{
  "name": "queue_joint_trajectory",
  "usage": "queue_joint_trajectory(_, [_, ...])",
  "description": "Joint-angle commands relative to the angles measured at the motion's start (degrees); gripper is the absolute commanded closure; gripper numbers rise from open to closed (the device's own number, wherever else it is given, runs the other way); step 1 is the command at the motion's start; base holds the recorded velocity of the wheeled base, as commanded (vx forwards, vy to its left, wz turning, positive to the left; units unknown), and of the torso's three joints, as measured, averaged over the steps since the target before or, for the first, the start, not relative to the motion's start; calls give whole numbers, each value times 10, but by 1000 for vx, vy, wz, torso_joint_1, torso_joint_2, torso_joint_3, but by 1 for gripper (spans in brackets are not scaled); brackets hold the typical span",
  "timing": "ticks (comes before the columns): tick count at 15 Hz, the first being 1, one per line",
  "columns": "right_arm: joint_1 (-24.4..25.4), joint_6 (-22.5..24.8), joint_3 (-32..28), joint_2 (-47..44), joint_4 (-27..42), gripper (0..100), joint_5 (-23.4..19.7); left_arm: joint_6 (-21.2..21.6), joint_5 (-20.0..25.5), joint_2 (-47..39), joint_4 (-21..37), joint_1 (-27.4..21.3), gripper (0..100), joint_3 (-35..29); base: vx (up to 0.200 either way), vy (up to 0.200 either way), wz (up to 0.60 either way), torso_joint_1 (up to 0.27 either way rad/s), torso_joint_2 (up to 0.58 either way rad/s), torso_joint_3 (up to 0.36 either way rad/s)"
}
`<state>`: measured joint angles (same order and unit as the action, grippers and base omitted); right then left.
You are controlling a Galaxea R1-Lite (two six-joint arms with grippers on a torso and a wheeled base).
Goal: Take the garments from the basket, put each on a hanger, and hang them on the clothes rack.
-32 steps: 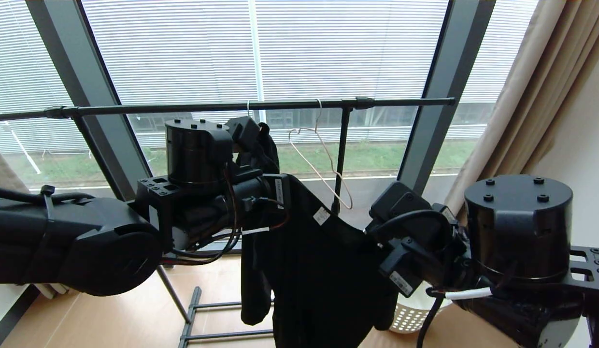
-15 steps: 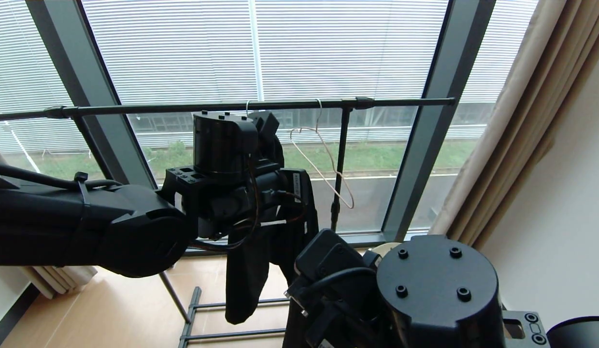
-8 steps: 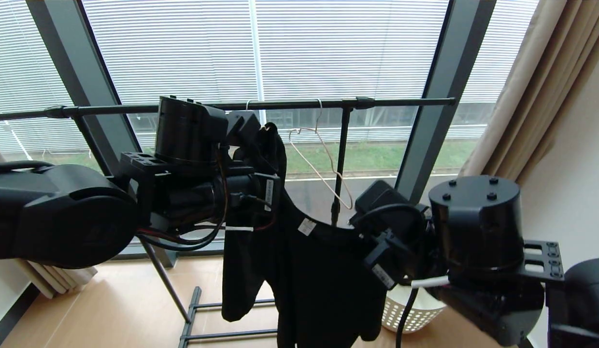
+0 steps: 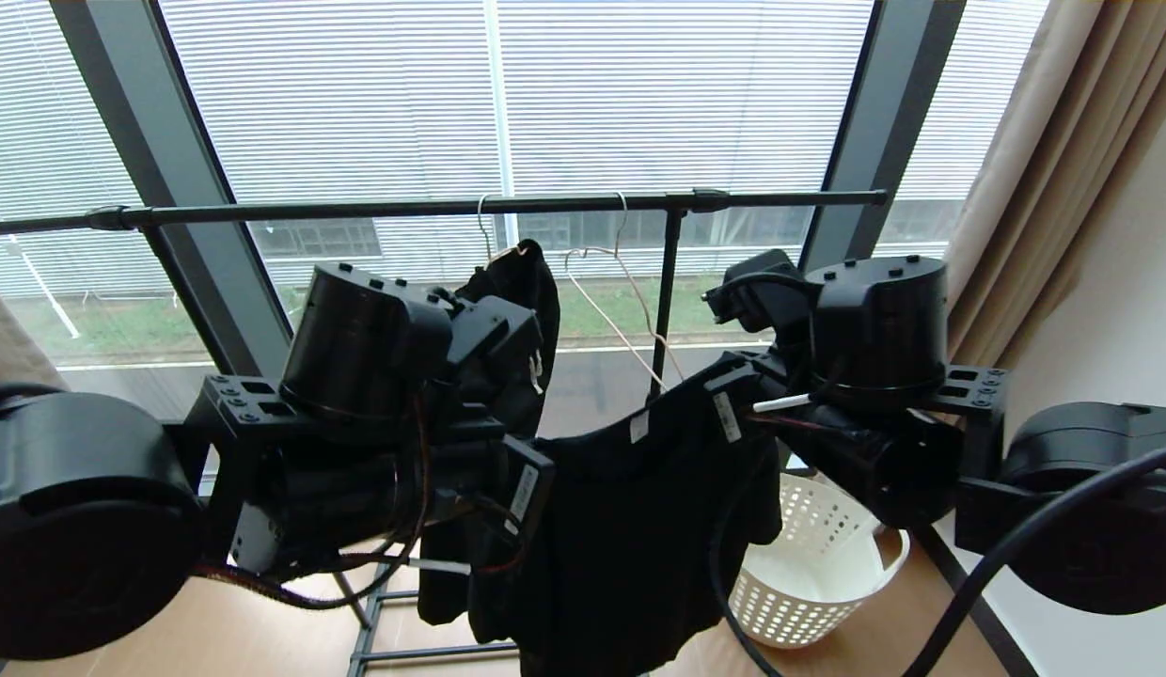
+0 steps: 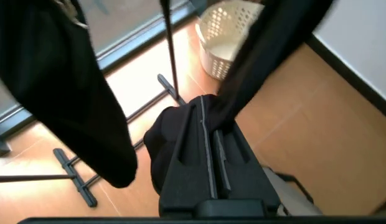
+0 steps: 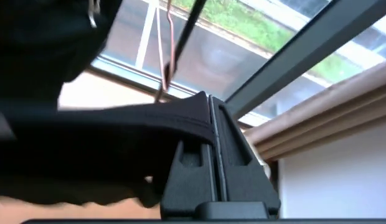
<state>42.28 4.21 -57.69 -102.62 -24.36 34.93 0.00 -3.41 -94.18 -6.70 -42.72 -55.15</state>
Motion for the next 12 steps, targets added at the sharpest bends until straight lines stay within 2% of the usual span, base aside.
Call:
queue_joint_trajectory(1, [25, -29, -30, -48, 0, 100, 13, -4, 0, 1, -1, -54, 100, 18, 0, 0, 0, 0, 0, 0])
queue_joint_trajectory(2, [27, -31, -30, -49, 0, 100, 14, -5, 0, 1, -1, -56, 100, 18, 0, 0, 0, 0, 0, 0])
queue_joint_trajectory(3, [38, -50, -38, -57, 0, 100, 16, -25, 0, -6, -1, -92, 100, 17, 0, 0, 0, 0, 0, 0])
queue_joint_trajectory(5, [42, -53, -39, -57, 0, 100, 16, -62, 2, -9, -1, -127, 100, 18, 0, 0, 0, 0, 0, 0])
queue_joint_trajectory(9, [42, -86, -64, -70, 2, 100, 19, -95, 3, -3, -1, -154, 100, 22, 0, 0, 0, 0, 0, 0])
queue_joint_trajectory(12, [42, -104, -74, -82, 3, 100, 19, -98, 4, 6, -2, -168, 100, 21, 0, 0, 0, 0, 0, 0])
